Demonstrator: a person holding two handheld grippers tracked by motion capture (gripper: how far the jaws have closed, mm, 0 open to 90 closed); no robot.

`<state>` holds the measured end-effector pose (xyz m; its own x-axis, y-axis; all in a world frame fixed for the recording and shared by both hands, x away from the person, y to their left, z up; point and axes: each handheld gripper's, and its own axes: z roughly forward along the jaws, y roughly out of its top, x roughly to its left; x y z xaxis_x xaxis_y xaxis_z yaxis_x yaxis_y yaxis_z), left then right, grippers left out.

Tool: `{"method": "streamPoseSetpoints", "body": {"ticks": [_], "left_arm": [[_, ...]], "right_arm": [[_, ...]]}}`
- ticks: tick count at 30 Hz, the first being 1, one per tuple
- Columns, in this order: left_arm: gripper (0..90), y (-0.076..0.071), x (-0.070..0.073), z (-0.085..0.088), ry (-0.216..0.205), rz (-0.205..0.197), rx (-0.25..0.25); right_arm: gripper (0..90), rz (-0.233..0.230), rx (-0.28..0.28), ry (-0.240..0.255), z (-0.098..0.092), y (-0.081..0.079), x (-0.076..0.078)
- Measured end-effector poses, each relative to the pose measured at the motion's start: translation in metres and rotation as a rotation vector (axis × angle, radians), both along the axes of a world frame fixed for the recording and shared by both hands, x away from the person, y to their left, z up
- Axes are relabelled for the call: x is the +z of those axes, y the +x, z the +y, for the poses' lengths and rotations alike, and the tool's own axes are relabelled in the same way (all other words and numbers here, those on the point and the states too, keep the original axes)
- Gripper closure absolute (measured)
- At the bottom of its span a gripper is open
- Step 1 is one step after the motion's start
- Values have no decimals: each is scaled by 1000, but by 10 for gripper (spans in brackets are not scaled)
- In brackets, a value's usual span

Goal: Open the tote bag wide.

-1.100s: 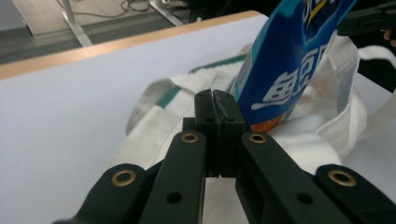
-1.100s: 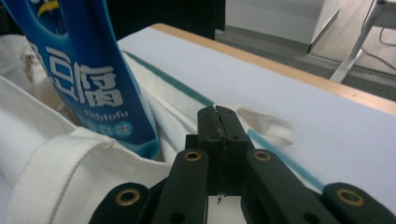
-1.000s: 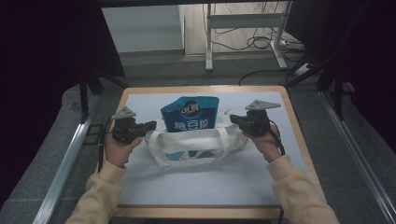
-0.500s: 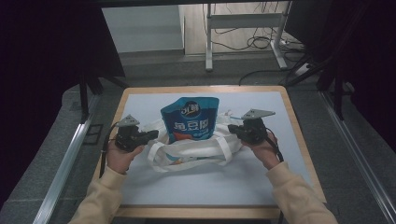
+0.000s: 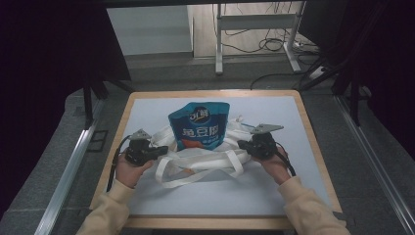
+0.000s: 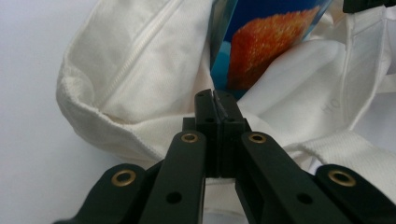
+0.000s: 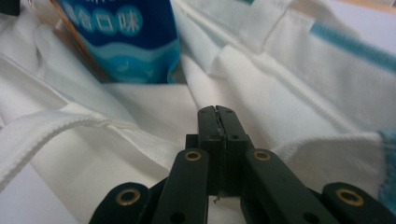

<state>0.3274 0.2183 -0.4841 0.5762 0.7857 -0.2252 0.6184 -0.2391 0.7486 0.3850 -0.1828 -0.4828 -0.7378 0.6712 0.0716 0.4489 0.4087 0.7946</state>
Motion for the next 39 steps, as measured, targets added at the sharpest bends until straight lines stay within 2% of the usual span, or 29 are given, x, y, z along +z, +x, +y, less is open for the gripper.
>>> {"method": "streamPoseSetpoints", "body": {"ticks": [7, 14, 19, 31, 34, 39], "left_arm": [[899, -5, -11, 0, 10, 17, 0], [900, -7, -21, -4, 35, 22, 1], [900, -7, -24, -4, 31, 27, -2], [900, -7, -25, -4, 27, 21, 1], [899, -10, -18, -6, 44, -23, 2], [899, -9, 0, -10, 31, -66, -14]], "right_arm": [[892, 15, 8, -19, -2, -7, -11], [893, 50, 16, -30, -4, -12, -28], [893, 67, 18, -50, -2, -14, -36], [893, 63, 12, -43, -2, -14, -38], [892, 46, 6, -30, -2, -15, -33], [892, -3, 12, 12, 2, -18, -14]]}}
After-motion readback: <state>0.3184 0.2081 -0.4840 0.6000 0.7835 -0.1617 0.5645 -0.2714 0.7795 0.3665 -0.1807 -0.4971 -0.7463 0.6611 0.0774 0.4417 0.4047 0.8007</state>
